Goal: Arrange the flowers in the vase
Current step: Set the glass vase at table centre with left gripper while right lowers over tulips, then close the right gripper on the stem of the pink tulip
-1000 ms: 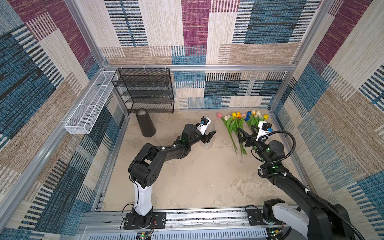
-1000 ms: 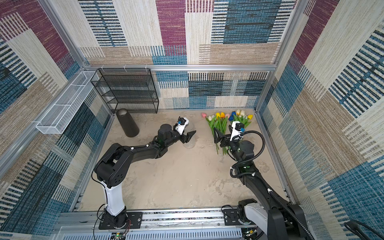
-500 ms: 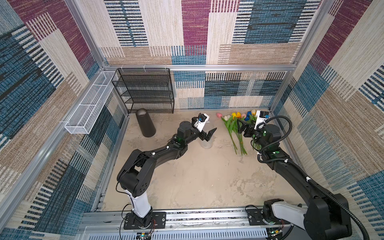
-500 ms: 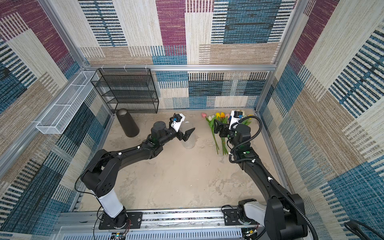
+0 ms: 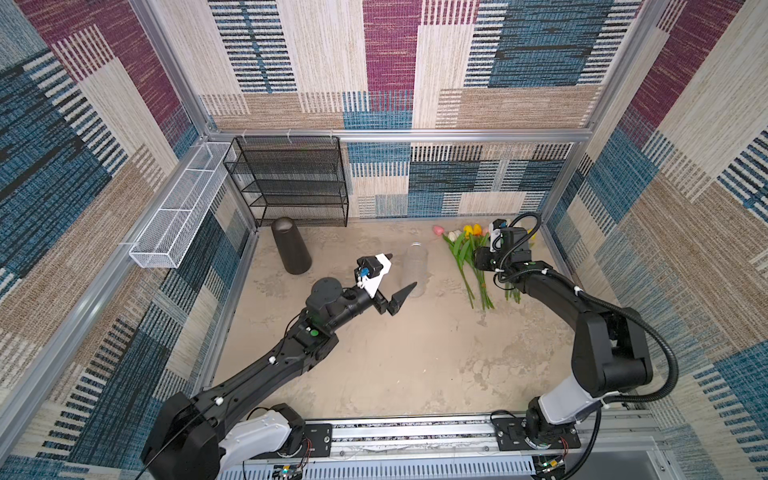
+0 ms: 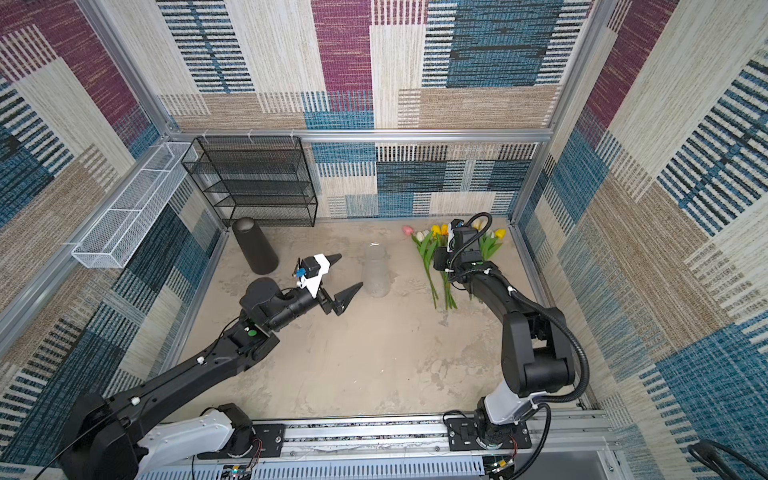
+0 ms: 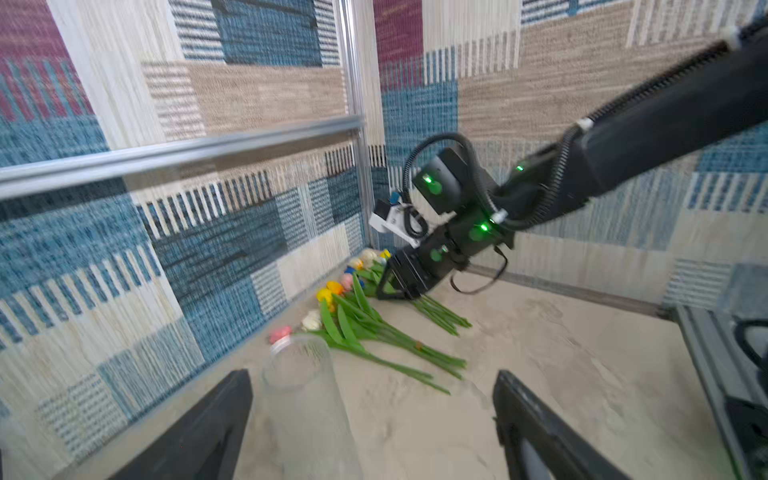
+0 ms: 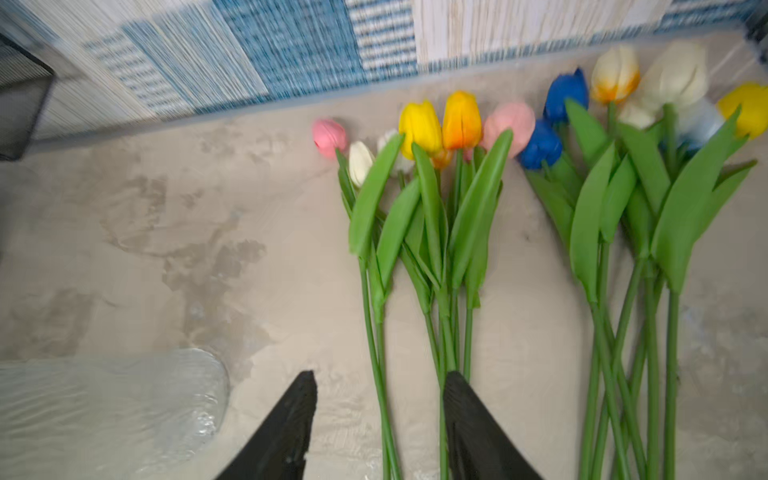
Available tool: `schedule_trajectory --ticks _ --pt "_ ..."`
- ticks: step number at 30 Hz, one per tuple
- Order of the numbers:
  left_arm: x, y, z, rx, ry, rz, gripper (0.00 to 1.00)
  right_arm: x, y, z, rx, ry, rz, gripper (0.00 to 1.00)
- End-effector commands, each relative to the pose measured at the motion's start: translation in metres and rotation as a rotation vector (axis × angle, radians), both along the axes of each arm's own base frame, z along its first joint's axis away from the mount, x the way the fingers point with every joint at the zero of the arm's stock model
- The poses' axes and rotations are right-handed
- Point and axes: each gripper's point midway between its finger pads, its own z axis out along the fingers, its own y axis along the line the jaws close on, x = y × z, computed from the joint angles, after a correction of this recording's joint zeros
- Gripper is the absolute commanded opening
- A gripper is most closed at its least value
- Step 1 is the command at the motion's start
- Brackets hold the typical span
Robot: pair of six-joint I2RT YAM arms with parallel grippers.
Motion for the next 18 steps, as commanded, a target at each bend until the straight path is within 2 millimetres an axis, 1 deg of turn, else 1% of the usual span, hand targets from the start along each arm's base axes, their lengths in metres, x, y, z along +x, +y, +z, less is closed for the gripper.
schedule_trajectory --ticks 1,3,4,7,8,10,12,13,14,18 --pt "-0.005 0.016 -0.052 0.041 0.133 0.06 0.9 -0.003 0.006 -0.03 -0.012 0.108 0.038 0.44" --pt "-0.012 0.021 -0.078 0.052 0.195 0.067 0.9 -0.001 0.013 -0.044 -0.025 0.14 0.047 0.44" --pt "-0.013 0.023 -0.087 0.054 0.22 0.072 0.9 -0.001 0.016 -0.051 -0.029 0.153 0.054 0.44" --pt "-0.014 0.023 -0.104 0.061 0.267 0.077 0.89 0.004 0.026 -0.067 -0.031 0.182 0.075 0.45" --pt "-0.013 0.023 -0.105 0.062 0.273 0.083 0.88 0.006 0.028 -0.072 -0.035 0.193 0.077 0.44" --pt "-0.009 0.024 -0.107 0.051 0.277 0.098 0.88 0.009 0.03 -0.082 -0.039 0.21 0.081 0.36" --pt "-0.006 0.022 -0.105 0.034 0.269 0.098 0.88 0.013 0.031 -0.093 -0.042 0.23 0.084 0.32" --pt "-0.006 0.02 -0.108 0.038 0.278 0.094 0.88 0.014 0.031 -0.097 -0.044 0.237 0.082 0.31" --pt "-0.004 0.018 -0.1 0.016 0.256 0.085 0.88 0.016 0.031 -0.101 -0.051 0.24 0.079 0.29" --pt "0.0 0.013 -0.102 0.01 0.262 0.078 0.88 0.019 0.028 -0.112 -0.075 0.257 0.071 0.21"
